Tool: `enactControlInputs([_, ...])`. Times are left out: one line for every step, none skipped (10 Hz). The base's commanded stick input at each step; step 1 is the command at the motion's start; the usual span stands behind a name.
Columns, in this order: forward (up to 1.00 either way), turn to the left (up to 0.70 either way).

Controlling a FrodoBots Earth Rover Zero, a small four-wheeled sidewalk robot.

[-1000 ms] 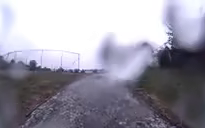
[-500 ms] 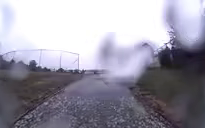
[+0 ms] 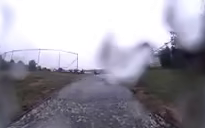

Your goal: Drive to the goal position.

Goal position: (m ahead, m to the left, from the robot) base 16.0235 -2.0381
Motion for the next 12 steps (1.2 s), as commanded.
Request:
enactControlInputs([0.7, 0.0])
enactControlInputs([0.7, 0.0])
enactControlInputs([0.7, 0.0])
enactControlInputs([0.7, 0.0])
enactControlInputs([0.7, 0.0])
enactControlInputs([0.7, 0.0])
enactControlInputs([0.7, 0.0])
enactControlInputs([0.7, 0.0])
enactControlInputs([0.7, 0.0])
enactControlInputs([0.7, 0.0])
enactControlInputs([0.7, 0.0])
enactControlInputs([0.7, 0.0])
